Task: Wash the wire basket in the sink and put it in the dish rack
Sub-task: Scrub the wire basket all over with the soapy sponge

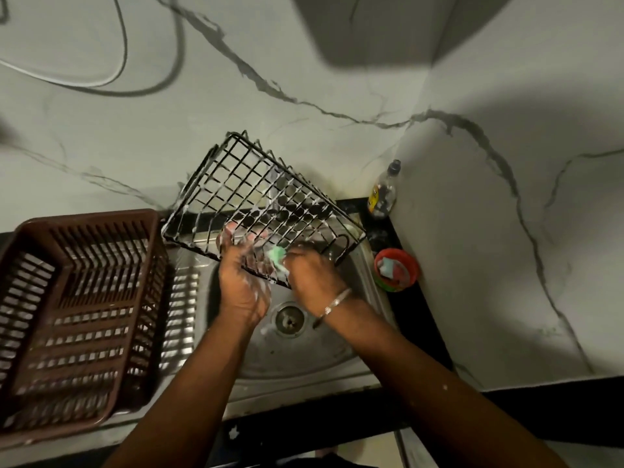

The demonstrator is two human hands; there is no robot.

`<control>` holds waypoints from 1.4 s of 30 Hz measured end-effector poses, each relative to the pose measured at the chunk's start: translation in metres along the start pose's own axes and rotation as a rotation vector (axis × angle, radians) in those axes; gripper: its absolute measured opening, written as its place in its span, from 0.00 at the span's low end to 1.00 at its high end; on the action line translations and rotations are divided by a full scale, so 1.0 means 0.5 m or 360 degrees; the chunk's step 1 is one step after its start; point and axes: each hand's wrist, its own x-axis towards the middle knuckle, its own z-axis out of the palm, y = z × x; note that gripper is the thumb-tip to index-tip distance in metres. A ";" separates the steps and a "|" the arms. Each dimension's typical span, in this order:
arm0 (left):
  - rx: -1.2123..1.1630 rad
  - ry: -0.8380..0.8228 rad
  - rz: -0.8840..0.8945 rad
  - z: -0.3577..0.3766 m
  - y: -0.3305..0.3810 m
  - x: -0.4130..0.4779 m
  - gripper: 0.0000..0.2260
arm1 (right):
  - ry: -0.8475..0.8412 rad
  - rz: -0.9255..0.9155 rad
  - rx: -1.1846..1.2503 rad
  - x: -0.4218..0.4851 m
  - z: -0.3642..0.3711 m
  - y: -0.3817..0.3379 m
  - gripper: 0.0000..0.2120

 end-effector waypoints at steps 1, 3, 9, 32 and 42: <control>0.0032 0.0018 0.0004 -0.002 0.002 0.005 0.30 | -0.0084 0.0054 0.0105 -0.003 -0.007 0.005 0.18; 0.0121 0.0014 0.0039 -0.009 0.006 0.010 0.29 | -0.0147 0.0153 0.0275 0.007 -0.022 0.022 0.17; 0.0156 -0.0047 0.0010 0.013 0.005 0.010 0.16 | 0.0156 0.0261 0.0398 0.014 0.000 -0.006 0.14; 0.0522 0.0043 0.0136 0.041 0.013 0.024 0.30 | 0.0218 -0.0183 -0.0143 0.019 -0.004 0.043 0.11; 0.0701 0.0066 0.0185 0.059 0.033 0.032 0.40 | 0.0167 -0.0105 0.0111 0.033 -0.005 0.048 0.13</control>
